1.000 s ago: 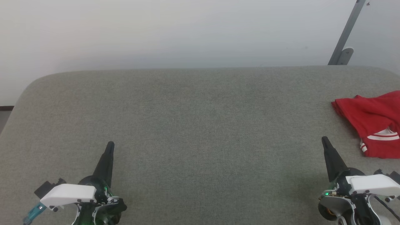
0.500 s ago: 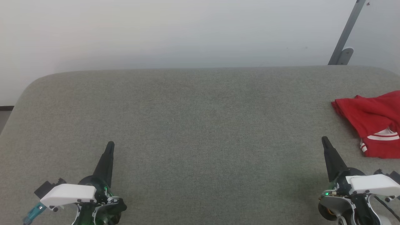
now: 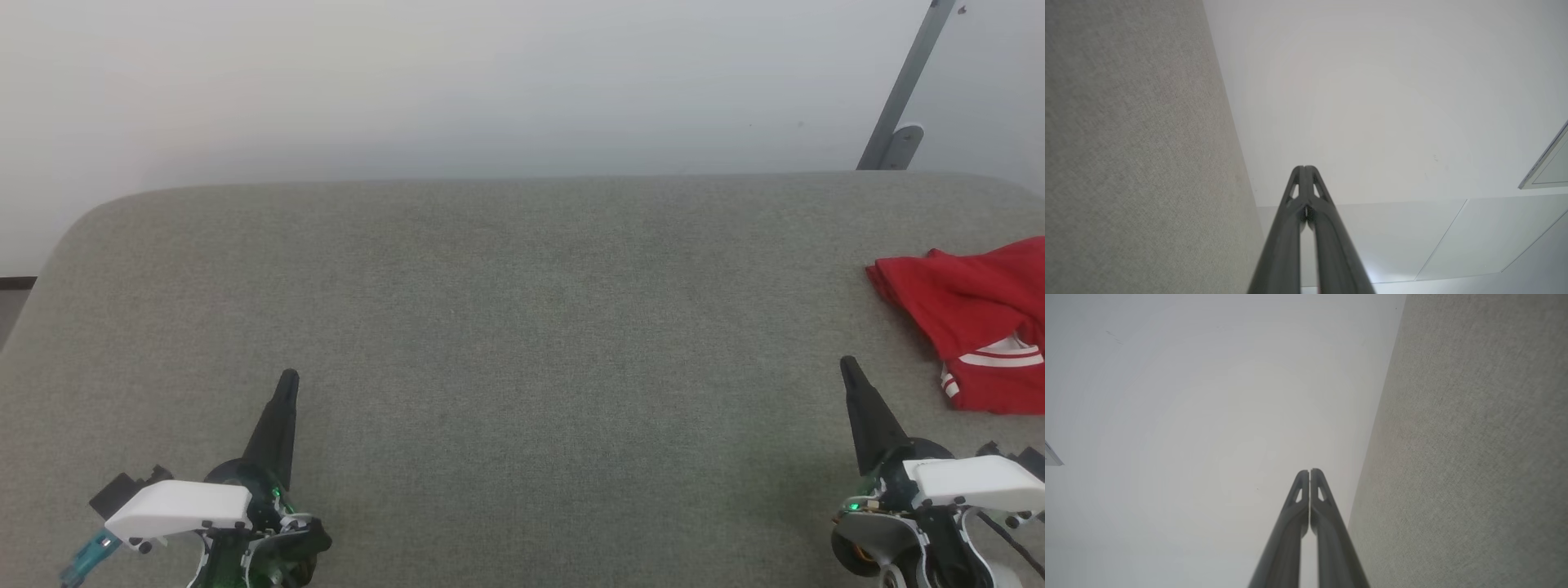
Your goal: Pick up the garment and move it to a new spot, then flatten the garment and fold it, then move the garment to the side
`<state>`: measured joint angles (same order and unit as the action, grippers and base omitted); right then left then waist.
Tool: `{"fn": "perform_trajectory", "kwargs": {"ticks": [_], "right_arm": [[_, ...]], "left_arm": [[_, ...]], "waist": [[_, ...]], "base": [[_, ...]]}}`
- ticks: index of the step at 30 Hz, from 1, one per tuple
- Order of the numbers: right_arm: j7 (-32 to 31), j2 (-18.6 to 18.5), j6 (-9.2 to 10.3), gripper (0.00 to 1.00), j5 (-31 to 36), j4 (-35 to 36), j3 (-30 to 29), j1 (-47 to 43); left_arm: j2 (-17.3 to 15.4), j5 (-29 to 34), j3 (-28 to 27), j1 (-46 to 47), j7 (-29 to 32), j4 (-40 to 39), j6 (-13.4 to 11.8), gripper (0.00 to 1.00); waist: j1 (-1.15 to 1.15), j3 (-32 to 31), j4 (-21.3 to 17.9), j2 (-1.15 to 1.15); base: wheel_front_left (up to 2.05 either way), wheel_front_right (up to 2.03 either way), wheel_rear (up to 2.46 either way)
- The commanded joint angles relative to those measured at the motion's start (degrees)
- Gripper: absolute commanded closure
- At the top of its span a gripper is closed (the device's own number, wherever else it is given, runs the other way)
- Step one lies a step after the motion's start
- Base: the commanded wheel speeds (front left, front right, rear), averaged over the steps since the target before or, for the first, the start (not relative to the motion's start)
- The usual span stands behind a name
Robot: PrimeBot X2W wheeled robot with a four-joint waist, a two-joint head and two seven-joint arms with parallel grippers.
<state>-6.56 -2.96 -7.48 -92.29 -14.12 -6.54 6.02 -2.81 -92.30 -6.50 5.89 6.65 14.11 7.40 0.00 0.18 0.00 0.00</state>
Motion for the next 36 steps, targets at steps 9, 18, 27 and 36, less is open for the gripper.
{"fn": "perform_trajectory", "kwargs": {"ticks": [9,18,27,36], "right_arm": [[-0.13,0.17,-0.02,1.00,-0.23,0.21,0.00,0.41],[-0.13,0.17,-0.02,1.00,-0.23,0.21,0.00,0.41],[-0.14,0.17,-0.02,1.00,-0.23,0.21,0.00,0.41],[-0.12,0.17,-0.02,1.00,-0.24,0.21,0.00,0.41]], "left_arm": [[0.09,-0.19,-0.15,0.73,0.00,-0.17,0.16,1.00],[0.09,-0.19,-0.14,0.73,0.00,-0.17,0.16,1.00],[0.09,-0.20,-0.14,0.73,0.00,-0.17,0.16,1.00],[0.09,-0.20,-0.14,0.73,-0.01,-0.17,0.16,1.00]], "waist": [[0.00,0.00,0.00,0.00],[0.00,0.00,0.00,0.00],[0.00,0.00,0.00,0.00],[0.00,0.00,0.00,0.00]], "base": [[0.00,0.00,0.00],[0.00,0.00,0.00],[0.00,0.00,0.00],[0.00,0.00,0.00]]}}
